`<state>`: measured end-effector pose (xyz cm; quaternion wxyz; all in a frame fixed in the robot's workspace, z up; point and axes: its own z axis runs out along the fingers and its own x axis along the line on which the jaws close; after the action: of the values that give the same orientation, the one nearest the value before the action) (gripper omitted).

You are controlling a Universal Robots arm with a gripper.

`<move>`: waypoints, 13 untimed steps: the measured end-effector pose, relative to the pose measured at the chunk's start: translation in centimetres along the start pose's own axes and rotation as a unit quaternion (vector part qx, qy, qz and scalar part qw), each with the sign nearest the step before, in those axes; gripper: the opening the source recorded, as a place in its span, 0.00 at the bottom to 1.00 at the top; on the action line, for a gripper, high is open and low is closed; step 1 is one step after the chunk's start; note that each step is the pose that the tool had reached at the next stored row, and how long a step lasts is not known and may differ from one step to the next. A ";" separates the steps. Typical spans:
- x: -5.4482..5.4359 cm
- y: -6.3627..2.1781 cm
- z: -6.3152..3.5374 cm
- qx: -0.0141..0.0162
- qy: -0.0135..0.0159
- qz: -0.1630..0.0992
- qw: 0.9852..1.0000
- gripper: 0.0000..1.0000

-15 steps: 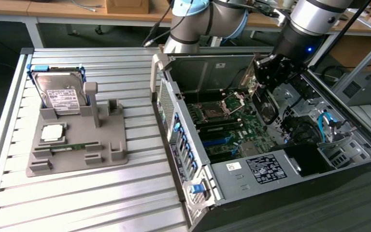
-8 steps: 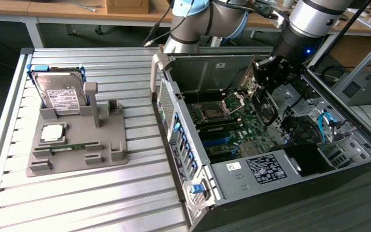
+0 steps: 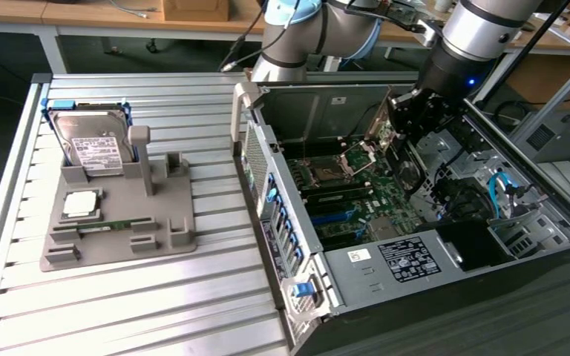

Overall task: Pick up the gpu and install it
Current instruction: 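Pick up the gpu and move the gpu toward the slot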

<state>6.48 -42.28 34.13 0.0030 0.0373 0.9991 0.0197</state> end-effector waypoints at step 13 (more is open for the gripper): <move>0.0 -0.02 0.43 0.000 0.000 0.000 1.000 0.27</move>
<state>6.48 -42.28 33.70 0.0030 0.0373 0.9991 0.0197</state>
